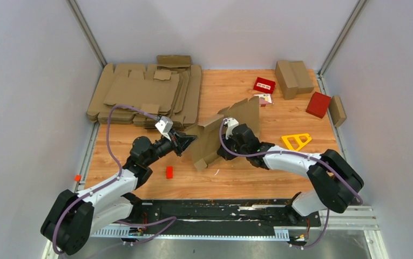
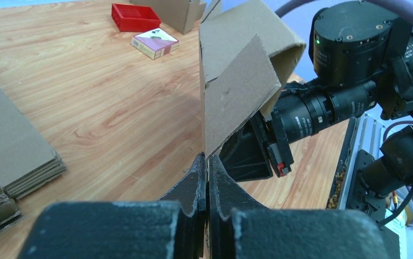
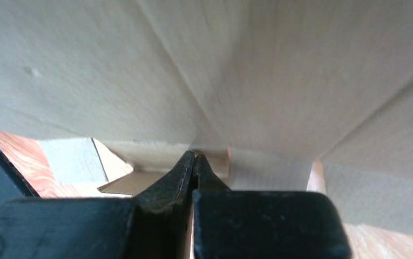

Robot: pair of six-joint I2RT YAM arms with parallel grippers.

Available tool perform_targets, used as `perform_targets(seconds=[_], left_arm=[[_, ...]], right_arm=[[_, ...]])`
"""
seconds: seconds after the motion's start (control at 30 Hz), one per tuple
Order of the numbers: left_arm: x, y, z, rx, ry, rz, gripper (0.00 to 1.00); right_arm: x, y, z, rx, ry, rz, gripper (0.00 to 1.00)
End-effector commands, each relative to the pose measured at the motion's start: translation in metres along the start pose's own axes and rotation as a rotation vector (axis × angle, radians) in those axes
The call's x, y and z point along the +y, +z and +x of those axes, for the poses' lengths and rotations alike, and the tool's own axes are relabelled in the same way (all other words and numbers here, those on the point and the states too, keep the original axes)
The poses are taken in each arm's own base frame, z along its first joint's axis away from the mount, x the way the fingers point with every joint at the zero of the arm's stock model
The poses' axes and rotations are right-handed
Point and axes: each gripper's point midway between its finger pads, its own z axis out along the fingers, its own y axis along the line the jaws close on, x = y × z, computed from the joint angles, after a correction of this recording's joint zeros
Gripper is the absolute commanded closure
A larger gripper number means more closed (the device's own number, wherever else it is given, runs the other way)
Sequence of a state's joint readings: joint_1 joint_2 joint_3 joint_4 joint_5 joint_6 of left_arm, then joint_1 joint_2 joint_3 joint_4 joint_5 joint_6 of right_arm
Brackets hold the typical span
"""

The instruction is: Fold the paper box

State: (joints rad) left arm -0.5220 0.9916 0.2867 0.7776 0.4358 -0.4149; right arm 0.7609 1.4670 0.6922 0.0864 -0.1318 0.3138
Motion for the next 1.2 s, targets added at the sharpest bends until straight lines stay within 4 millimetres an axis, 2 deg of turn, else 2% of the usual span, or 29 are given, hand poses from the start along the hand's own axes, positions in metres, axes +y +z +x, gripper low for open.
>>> perform_targets(seconds=[0.0,0.3,0.63,1.0,1.17], left_arm=[[-0.004,0.002,-0.013,-0.047,0.042,0.017,1.00],[0.006,0.002,-0.008,-0.025,0.046,-0.030,1.00],[0.010,0.003,-0.003,-0.007,0.048,-0.044,1.00],[0.012,0.003,-0.002,0.001,0.058,-0.052,1.00],[0.016,0.006,0.006,0.030,0.049,-0.059,1.00]], right_arm=[[0.015,-0.012,-0.001,-0.037,-0.035,-0.051,1.00],[0.019,-0.032,0.013,-0.073,-0.007,-0.080,1.00],[0.024,-0.022,0.031,-0.028,0.011,-0.109,1.00],[0.015,-0.012,0.062,0.056,0.042,-0.063,1.00],[0.014,-0.010,0.072,0.074,0.049,-0.060,1.00]])
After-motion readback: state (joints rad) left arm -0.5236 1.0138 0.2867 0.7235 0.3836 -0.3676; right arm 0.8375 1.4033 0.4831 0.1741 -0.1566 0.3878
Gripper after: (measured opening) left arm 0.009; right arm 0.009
